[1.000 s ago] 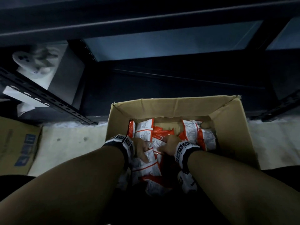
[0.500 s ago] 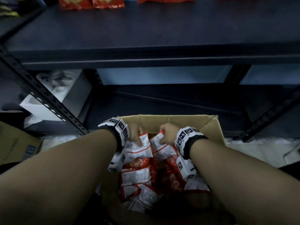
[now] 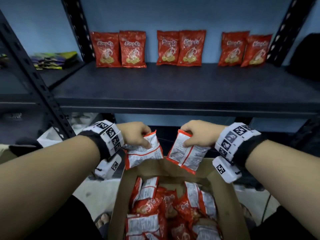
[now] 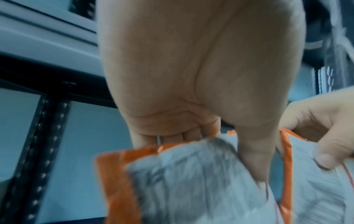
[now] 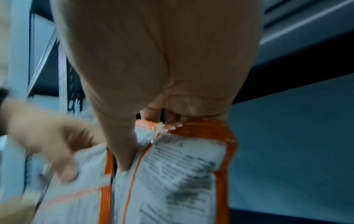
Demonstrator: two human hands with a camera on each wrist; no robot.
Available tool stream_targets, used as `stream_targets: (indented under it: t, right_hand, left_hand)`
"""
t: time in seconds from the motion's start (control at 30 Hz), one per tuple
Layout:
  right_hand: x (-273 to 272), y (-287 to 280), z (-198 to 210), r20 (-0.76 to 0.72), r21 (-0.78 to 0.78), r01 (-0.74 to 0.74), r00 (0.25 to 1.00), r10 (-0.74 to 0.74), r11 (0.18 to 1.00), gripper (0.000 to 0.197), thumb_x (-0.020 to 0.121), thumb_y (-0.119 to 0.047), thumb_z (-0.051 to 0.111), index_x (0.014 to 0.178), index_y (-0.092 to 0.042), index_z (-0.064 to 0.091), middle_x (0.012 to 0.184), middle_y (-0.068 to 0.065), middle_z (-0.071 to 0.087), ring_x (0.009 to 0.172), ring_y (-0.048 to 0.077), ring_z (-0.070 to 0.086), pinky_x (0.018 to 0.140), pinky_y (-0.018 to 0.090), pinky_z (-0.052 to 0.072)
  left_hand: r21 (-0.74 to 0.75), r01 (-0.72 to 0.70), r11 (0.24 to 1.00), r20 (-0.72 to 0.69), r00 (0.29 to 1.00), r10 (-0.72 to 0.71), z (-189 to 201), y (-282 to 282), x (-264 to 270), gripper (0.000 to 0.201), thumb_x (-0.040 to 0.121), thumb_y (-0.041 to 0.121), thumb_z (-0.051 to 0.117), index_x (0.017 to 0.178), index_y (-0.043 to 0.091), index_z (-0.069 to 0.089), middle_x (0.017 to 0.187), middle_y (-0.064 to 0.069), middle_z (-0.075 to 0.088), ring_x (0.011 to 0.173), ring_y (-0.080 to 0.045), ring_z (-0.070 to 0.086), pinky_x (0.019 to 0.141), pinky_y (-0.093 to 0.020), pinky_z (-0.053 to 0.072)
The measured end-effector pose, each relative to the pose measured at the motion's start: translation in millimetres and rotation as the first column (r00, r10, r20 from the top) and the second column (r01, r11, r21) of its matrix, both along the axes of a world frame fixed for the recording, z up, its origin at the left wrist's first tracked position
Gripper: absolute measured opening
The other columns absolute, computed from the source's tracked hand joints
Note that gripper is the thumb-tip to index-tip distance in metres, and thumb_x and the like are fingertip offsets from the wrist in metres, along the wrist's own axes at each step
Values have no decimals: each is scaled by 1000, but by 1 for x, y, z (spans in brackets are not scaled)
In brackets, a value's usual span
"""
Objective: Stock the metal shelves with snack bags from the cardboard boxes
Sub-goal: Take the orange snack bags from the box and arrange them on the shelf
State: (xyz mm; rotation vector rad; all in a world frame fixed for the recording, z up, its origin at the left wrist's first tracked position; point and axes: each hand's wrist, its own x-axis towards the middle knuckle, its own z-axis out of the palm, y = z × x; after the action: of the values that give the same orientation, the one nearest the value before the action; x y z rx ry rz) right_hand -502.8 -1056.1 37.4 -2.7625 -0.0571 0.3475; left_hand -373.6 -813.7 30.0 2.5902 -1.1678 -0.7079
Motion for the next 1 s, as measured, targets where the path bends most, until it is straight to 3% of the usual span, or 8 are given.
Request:
stream_targets:
  t: [0.17,0.27,0.43,0.53,0.6,0.7,0.8,1.0]
  right_hand:
    - [-7,-12,19,132,133,48,989,-66,990,19,84,-25,81,80,-17,64,78,-3,70,67,8,64,65,33,50]
    - [-13,-16,29,188,215,90,973,-131,973,19,83,-25,83,81,-19,64,77,-5,70,66,6,65,63,31,51]
    - [-22,-16,56,362,323,54,916,-176,945,18,84,-26,83,86,-22,66,81,-4,72,75,15,70,71,43,57]
    - [-22,-15,78,511,397,-18,835,-204,918,23,81,-34,80,90,-18,66,84,6,71,78,28,69,76,53,56]
    - [-22,-15,94,597,449,-39,757,-267,893,27,79,-39,79,92,-18,68,87,7,72,78,24,69,78,54,57]
    - [-27,-19,118,718,466,-53,605,-343,883,20,83,-31,80,92,-19,68,91,7,72,83,22,69,82,48,58]
    - [-31,-26,128,800,448,-36,462,-383,893,17,86,-26,80,96,-21,68,91,7,70,82,14,65,81,33,55]
    - [-24,-37,91,850,221,74,475,-230,972,25,83,-16,85,106,-19,76,98,-4,69,89,13,64,85,26,52]
  left_hand:
    - [-178,-51,983,-63,997,40,0,13,-5,20,84,37,81,91,23,69,84,0,76,77,-20,74,78,-45,61]
    - [-250,-62,966,-22,998,58,3,16,-5,23,84,42,81,92,23,69,85,1,76,78,-17,73,80,-44,61]
    - [-317,-71,946,23,996,82,10,21,-9,30,85,42,80,91,17,66,85,-3,74,78,-20,70,79,-45,58]
    - [-322,-67,944,0,997,71,13,25,-11,24,87,38,79,94,19,67,88,2,75,80,-14,72,78,-41,60]
    - [-335,-73,939,-8,997,75,16,27,-14,18,88,34,80,94,22,67,88,7,76,78,-6,72,75,-33,61]
    - [-349,-83,933,-9,996,85,19,28,-17,16,88,32,80,90,25,66,85,9,75,76,-2,72,69,-24,57]
    - [-349,-89,933,-21,996,88,19,30,-16,18,88,34,80,93,25,66,88,9,76,78,-3,73,74,-31,61]
    - [-347,-91,933,-23,996,89,19,27,-18,20,87,34,80,93,20,67,88,7,76,78,-5,73,78,-37,62]
